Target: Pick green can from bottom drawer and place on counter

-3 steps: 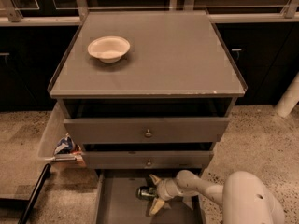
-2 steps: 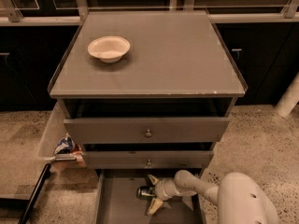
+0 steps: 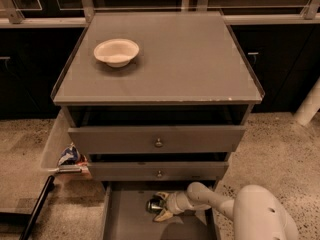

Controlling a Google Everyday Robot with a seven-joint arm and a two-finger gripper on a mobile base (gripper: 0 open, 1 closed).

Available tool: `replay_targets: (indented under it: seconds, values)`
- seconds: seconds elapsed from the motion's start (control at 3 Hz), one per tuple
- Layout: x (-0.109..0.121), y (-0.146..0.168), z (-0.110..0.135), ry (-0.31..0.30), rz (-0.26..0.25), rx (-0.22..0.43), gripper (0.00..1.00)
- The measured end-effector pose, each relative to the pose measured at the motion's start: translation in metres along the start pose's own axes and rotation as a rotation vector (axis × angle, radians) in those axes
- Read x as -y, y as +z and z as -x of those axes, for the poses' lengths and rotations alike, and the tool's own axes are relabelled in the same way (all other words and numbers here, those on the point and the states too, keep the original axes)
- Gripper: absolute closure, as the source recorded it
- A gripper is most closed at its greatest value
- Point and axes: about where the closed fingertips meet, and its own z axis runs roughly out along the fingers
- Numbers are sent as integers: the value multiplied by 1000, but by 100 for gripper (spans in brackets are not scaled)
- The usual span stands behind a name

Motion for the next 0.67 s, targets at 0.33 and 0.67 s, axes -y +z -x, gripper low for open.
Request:
replay_targets:
  seconds: [0.33,0.67]
  values:
    - [0,0,0,0,0,0,64]
    - [0,-2,3,2,2,0,87]
